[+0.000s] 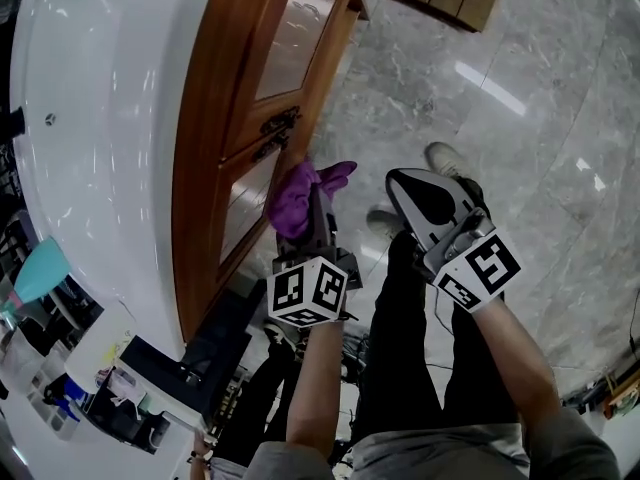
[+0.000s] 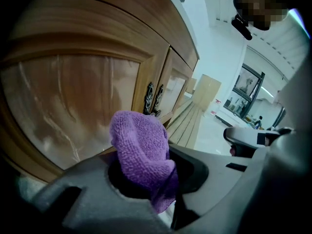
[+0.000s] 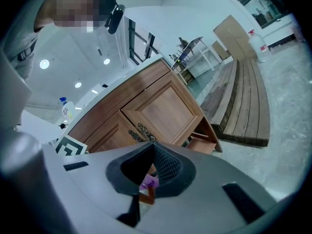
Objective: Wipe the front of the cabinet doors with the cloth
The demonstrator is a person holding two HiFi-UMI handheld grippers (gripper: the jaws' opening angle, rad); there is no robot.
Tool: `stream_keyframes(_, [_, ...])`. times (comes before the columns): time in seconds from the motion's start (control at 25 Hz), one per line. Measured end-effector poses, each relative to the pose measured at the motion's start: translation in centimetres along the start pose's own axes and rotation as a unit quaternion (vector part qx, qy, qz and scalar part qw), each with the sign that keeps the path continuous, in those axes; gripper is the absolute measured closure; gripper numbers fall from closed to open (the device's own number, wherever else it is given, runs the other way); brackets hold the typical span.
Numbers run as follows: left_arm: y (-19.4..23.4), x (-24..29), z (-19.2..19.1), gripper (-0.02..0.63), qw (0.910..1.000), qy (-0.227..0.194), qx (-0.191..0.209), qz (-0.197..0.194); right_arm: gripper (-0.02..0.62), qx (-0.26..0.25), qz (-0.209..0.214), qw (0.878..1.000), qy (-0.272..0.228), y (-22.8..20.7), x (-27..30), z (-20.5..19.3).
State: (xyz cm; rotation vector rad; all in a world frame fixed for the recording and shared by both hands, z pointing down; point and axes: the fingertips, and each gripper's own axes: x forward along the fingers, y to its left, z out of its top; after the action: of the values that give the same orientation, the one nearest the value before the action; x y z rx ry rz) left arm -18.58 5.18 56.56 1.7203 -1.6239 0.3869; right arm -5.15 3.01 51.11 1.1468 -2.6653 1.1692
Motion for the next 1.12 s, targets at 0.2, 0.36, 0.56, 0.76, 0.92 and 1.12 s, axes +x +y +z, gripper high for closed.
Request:
stream_keyframes(0.2, [1.4,-1.8,-2.6,0.526,0.9997,0.011,-0.017,0.016,0.586,-0.003,0.009,1.0,0.009,1.2,-0.4,-1.3])
stream_keyframes(0.36, [2.9,-3.0,-4.2,0.526,0.9991,0.017,-0.025,0.029,0.586,-0.005,0.018,1.0,0.016,2.1,-0.4,-2.4])
stream_keyframes(0.56, [4.8,-4.1,-5.7,0.526,0.998,0.018,-0.04,0.047,0.586,-0.008,0.035,0.999,0.023,3.9,-0.1,-4.0])
stream_keyframes(0.76, [7.2,-4.8,-7.2,0.526,0.996,0.023,-0.055,0.067,0.586,-0.006,0.046,0.998,0.03,5.4,0.0,-5.3])
stream_keyframes(0.92, [9.1,-4.8,-8.3,0.526,0.9952,0.03,-0.051,0.078,0.586,-0.007,0.048,0.998,0.034,5.7,-0.2,-6.1])
stream_keyframes(1.12, [11.7,-4.3,-10.3,0.526,0.9905,0.042,-0.09,0.095,0.586,-0.006,0.041,0.999,0.036,5.1,-0.3,-6.7])
